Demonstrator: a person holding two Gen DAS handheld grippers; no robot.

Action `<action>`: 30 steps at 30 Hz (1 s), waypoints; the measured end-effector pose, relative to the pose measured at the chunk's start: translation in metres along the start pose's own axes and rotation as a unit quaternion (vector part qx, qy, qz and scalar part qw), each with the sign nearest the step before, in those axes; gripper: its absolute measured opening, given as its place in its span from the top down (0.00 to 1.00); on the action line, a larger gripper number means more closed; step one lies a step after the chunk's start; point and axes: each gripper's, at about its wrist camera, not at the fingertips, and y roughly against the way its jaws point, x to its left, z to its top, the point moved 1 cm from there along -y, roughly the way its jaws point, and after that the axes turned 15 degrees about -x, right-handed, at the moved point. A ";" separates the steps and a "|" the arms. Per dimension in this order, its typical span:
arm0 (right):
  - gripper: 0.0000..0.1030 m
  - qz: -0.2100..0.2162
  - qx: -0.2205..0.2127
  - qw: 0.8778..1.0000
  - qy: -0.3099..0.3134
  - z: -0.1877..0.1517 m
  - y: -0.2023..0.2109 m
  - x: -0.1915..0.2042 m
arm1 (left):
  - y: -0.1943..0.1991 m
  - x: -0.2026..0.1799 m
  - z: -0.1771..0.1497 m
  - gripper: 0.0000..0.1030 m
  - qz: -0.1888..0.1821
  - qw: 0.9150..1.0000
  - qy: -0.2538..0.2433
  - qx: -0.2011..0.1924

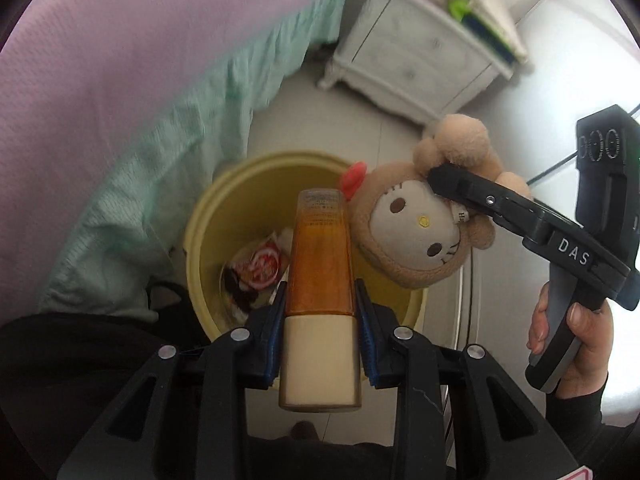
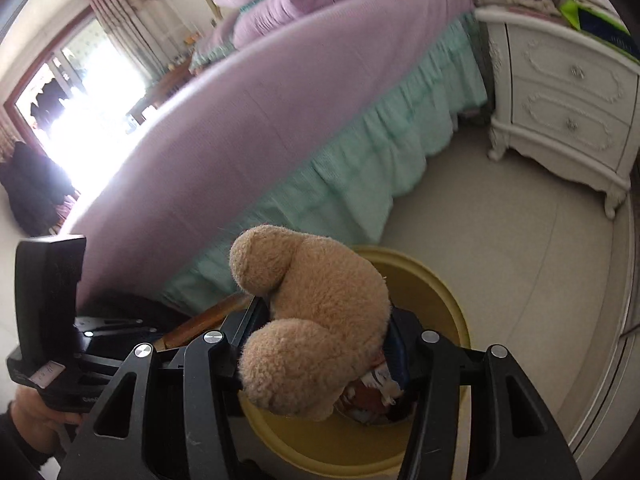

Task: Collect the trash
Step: 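Open both tools to drop the tube and teddy bear into the bin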

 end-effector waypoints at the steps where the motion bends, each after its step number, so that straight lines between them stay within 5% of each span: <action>1: 0.51 -0.002 0.005 1.000 -0.002 -0.004 -0.003 -0.004 | -0.005 0.000 -0.003 0.69 0.001 1.000 0.000 0.012; 2: 0.51 -0.006 0.009 1.000 -0.004 -0.007 -0.004 -0.007 | -0.010 0.000 -0.003 0.69 0.002 1.000 0.002 0.019; 4: 0.51 -0.019 0.019 1.000 -0.006 -0.013 -0.008 -0.012 | -0.017 -0.002 -0.002 0.48 0.004 1.000 -0.002 0.031; 7: 0.51 -0.026 0.030 0.999 -0.012 -0.021 -0.016 -0.021 | -0.019 0.000 -0.001 0.41 0.018 0.999 -0.009 0.027; 17: 0.50 -0.027 0.064 0.997 -0.015 -0.039 -0.030 -0.027 | -0.016 0.000 -0.002 0.30 0.021 0.999 -0.011 0.022; 20: 0.42 -0.013 0.092 0.995 -0.024 -0.044 -0.038 -0.024 | -0.018 0.000 -0.001 0.29 0.020 0.999 -0.011 0.022; 22: 0.31 -0.005 0.085 0.996 -0.023 -0.042 -0.037 -0.021 | -0.018 0.000 0.000 0.29 0.017 1.000 -0.010 0.022; 30: 0.31 -0.001 0.078 0.997 -0.007 -0.038 -0.029 -0.015 | -0.018 -0.003 -0.001 0.29 0.019 1.000 -0.017 0.017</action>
